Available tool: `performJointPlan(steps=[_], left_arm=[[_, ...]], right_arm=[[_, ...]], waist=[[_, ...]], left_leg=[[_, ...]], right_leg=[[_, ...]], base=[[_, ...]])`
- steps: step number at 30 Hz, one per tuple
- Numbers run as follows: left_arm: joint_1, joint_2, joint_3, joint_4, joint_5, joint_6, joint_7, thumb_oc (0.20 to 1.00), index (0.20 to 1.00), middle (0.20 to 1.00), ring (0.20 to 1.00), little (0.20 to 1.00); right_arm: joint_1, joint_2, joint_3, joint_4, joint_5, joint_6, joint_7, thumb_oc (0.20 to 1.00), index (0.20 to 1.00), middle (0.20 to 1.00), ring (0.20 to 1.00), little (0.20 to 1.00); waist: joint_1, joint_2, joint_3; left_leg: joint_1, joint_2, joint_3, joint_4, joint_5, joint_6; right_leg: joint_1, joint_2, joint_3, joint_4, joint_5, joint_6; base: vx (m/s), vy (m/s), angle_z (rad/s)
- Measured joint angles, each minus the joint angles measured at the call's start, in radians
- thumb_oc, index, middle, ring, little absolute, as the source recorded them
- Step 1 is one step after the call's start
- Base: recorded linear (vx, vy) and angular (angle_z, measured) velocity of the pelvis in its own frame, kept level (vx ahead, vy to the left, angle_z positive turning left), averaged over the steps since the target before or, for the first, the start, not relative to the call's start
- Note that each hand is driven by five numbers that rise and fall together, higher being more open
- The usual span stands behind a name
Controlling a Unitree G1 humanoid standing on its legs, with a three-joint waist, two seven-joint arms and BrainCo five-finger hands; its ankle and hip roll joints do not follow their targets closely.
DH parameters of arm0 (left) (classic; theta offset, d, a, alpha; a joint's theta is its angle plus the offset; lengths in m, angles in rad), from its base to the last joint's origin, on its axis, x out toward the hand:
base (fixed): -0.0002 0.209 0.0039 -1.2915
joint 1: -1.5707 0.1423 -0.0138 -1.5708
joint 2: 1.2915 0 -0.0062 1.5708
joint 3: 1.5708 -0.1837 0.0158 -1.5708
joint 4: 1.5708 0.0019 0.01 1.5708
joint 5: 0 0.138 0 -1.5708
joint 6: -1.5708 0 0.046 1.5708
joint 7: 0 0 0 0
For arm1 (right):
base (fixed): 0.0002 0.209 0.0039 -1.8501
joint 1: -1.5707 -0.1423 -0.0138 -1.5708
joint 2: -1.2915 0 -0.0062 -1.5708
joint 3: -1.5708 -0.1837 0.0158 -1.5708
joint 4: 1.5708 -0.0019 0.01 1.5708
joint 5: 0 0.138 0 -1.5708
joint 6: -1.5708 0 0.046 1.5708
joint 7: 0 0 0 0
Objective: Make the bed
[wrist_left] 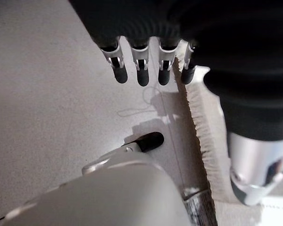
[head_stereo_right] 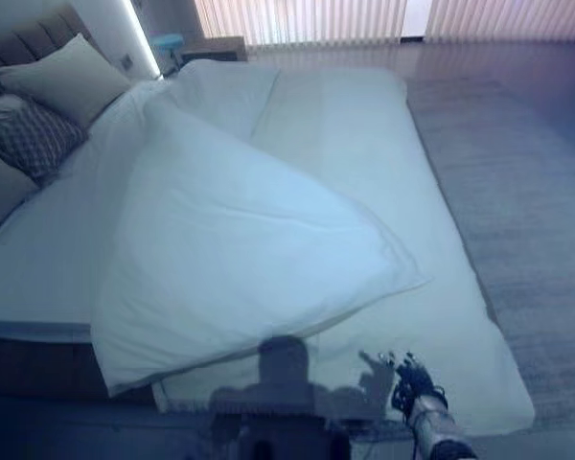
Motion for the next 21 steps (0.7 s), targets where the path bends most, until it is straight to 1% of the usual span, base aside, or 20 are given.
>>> performJointPlan(steps=[2, 3, 6, 10, 13, 15, 20, 21], left_arm=[[-0.008, -0.001, -0.012, -0.005, -0.016, 0.000, 0.012, 1.000, 1.000, 1.000, 1.000, 1.000], [-0.018, -0.001, -0.026, -0.009, -0.017, 0.000, 0.019, 1.000, 1.000, 1.000, 1.000, 1.000], [-0.030, -0.003, -0.038, -0.029, -0.039, 0.000, 0.022, 1.000, 1.000, 1.000, 1.000, 1.000], [-0.062, -0.013, -0.067, -0.038, -0.081, 0.000, 0.034, 1.000, 1.000, 1.000, 1.000, 1.000], [-0.061, -0.016, -0.068, -0.072, -0.117, -0.001, 0.040, 1.000, 1.000, 1.000, 1.000, 1.000], [-0.069, -0.019, -0.071, -0.093, -0.133, -0.009, 0.042, 1.000, 1.000, 1.000, 1.000, 1.000], [-0.074, -0.026, -0.090, -0.109, -0.164, -0.012, 0.048, 1.000, 1.000, 1.000, 1.000, 1.000], [-0.075, -0.027, -0.099, -0.111, -0.166, -0.013, 0.050, 1.000, 1.000, 1.000, 1.000, 1.000]], right_arm=[[-0.062, -0.001, 0.000, -0.007, 0.051, -0.016, -0.030, 1.000, 1.000, 1.000, 1.000, 1.000], [-0.102, -0.003, -0.010, -0.005, 0.080, -0.029, -0.052, 1.000, 1.000, 1.000, 1.000, 1.000], [-0.186, -0.017, -0.030, 0.019, 0.120, -0.040, -0.086, 1.000, 1.000, 1.000, 1.000, 1.000], [-0.318, -0.058, -0.043, 0.107, 0.174, -0.051, -0.127, 1.000, 1.000, 1.000, 1.000, 1.000], [-0.394, -0.067, -0.059, 0.139, 0.198, -0.051, -0.144, 1.000, 1.000, 1.000, 1.000, 1.000], [-0.459, -0.092, -0.064, 0.168, 0.219, -0.051, -0.158, 1.000, 1.000, 1.000, 1.000, 1.000], [-0.538, -0.126, -0.064, 0.198, 0.240, -0.056, -0.167, 1.000, 1.000, 1.000, 1.000, 1.000], [-0.558, -0.134, -0.063, 0.210, 0.247, -0.057, -0.171, 1.000, 1.000, 1.000, 1.000, 1.000]], waist=[[-0.001, 0.007, 0.020], [0.000, 0.011, 0.035], [0.005, 0.020, 0.068], [0.026, 0.043, 0.106], [0.026, 0.051, 0.122], [0.026, 0.058, 0.150], [0.032, 0.069, 0.160], [0.042, 0.070, 0.161]], left_leg=[[-0.024, -0.003, 0.002, 0.000, 0.005, 0.004], [-0.038, -0.007, 0.002, 0.000, 0.010, 0.008], [-0.055, -0.010, 0.003, 0.001, 0.017, 0.008], [-0.074, -0.011, 0.001, 0.001, 0.017, 0.008], [-0.103, -0.010, -0.001, 0.001, 0.019, 0.008], [-0.115, -0.011, -0.005, 0.001, 0.021, 0.008], [-0.154, -0.012, -0.017, 0.001, 0.025, 0.009], [-0.165, -0.013, -0.023, 0.001, 0.026, 0.009]], right_leg=[[-0.026, -0.001, 0.001, 0.000, 0.006, 0.005], [-0.041, -0.001, 0.003, 0.000, 0.011, 0.003], [-0.057, -0.003, 0.002, 0.000, 0.015, -0.002], [-0.075, -0.001, 0.002, 0.001, 0.018, -0.006], [-0.102, -0.002, -0.001, 0.001, 0.018, -0.007], [-0.113, -0.002, -0.004, 0.001, 0.021, -0.010], [-0.148, -0.001, -0.011, 0.001, 0.022, -0.011], [-0.159, -0.001, -0.015, 0.001, 0.021, -0.011]], base=[[-0.01, 0.002, -0.07], [0.00, 0.000, 0.00], [0.00, 0.001, 0.01], [0.00, -0.002, 0.02], [0.00, -0.002, 0.01], [0.00, -0.009, 0.04], [0.00, -0.005, 0.03], [-0.01, -0.007, 0.04]])
